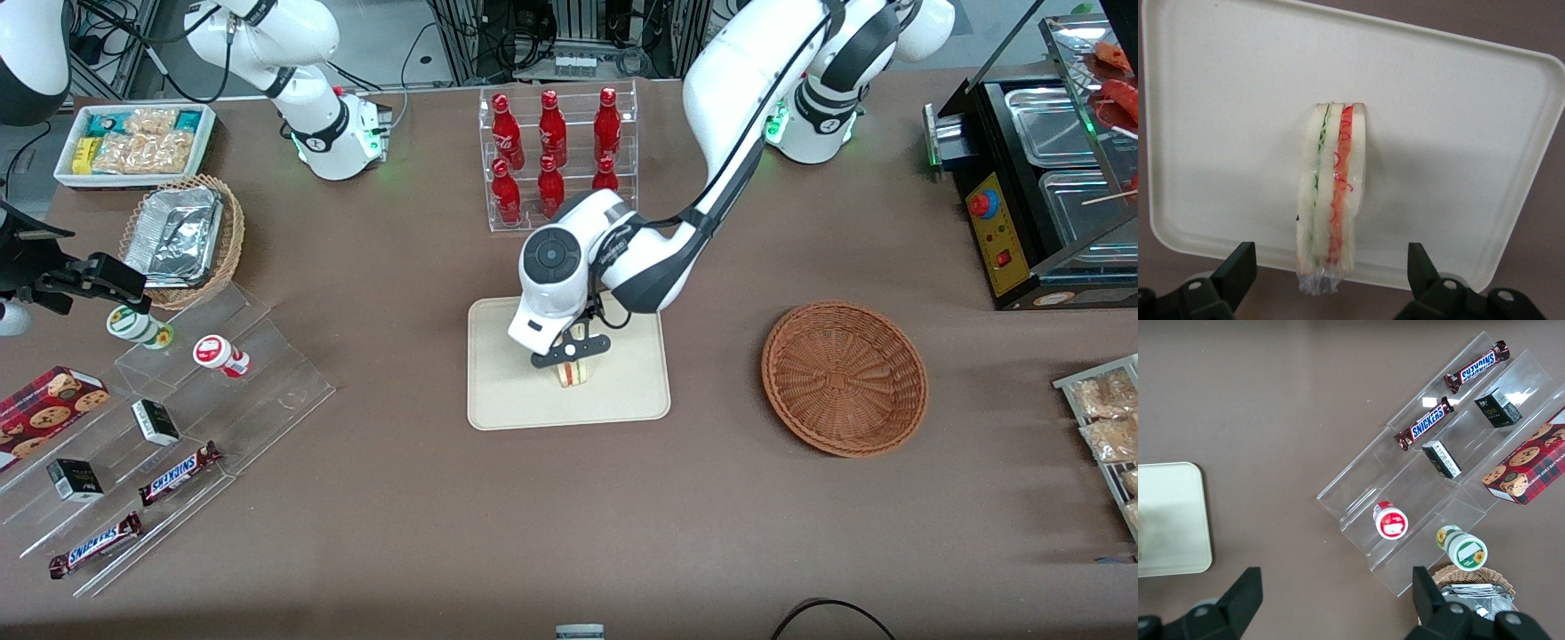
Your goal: Place sandwich from basket to tray
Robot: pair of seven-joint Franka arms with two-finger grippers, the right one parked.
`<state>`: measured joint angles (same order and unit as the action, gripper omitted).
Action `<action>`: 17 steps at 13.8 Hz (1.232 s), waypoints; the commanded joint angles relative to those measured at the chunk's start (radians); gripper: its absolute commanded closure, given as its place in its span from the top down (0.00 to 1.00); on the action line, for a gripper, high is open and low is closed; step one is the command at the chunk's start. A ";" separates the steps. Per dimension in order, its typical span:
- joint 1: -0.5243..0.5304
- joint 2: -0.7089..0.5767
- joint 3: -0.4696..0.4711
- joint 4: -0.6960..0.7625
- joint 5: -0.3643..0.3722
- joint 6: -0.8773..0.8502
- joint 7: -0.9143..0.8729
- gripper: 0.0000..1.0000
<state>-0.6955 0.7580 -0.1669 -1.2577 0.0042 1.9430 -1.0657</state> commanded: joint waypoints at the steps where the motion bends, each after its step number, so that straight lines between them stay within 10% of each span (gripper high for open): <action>1: -0.010 -0.074 0.014 0.015 0.005 -0.103 -0.005 1.00; 17: 0.302 -0.397 0.023 -0.251 0.036 -0.305 0.527 1.00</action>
<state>-0.4407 0.4704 -0.1361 -1.3782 0.0458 1.6312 -0.6297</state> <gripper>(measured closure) 0.000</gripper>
